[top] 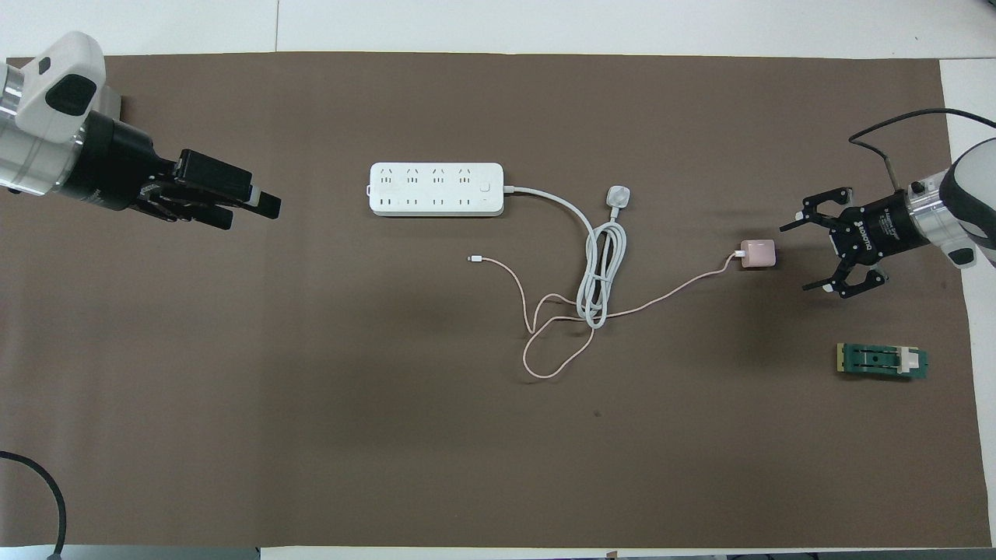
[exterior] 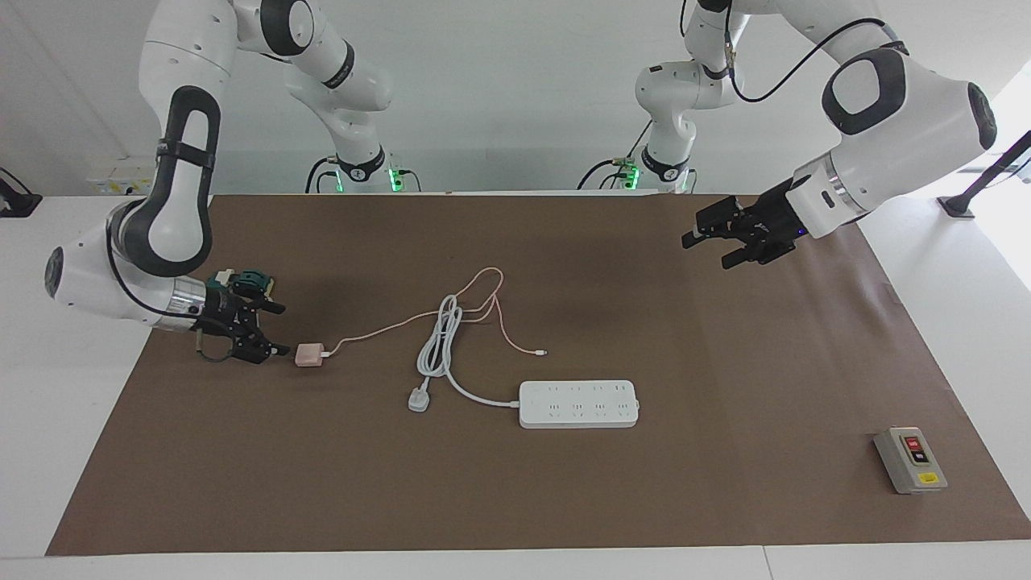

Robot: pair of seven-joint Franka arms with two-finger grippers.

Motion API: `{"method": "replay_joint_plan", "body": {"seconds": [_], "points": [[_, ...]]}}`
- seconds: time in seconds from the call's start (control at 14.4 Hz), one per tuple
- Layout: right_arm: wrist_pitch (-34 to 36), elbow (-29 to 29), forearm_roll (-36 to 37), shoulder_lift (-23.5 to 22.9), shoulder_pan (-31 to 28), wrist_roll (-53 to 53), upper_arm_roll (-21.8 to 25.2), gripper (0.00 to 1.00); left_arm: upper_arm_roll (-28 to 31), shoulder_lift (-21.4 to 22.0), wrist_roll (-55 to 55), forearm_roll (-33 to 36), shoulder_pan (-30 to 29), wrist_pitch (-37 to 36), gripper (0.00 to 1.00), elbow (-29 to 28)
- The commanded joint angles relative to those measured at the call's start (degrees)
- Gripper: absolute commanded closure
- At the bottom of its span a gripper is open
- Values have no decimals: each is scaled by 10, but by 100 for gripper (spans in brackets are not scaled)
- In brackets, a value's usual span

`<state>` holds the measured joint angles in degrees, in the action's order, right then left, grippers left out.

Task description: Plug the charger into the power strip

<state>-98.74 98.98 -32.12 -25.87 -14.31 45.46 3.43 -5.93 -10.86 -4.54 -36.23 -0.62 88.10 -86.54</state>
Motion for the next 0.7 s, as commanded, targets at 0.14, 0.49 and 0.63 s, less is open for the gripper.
{"method": "replay_joint_plan", "body": {"seconds": [0.14, 0.49, 0.63], "points": [[-26, 1, -55, -10, -10, 17, -4, 0, 1, -21, -6, -105, -3, -7, 0, 10], [-66, 3, -77, -37, 0, 9, -4, 0, 2, -59, -10, -212, -11, 1, 1, 9], [-71, 5, -86, -40, 2, 9, -5, 0, 0, -75, -14, -233, -11, 7, 1, 10]]}}
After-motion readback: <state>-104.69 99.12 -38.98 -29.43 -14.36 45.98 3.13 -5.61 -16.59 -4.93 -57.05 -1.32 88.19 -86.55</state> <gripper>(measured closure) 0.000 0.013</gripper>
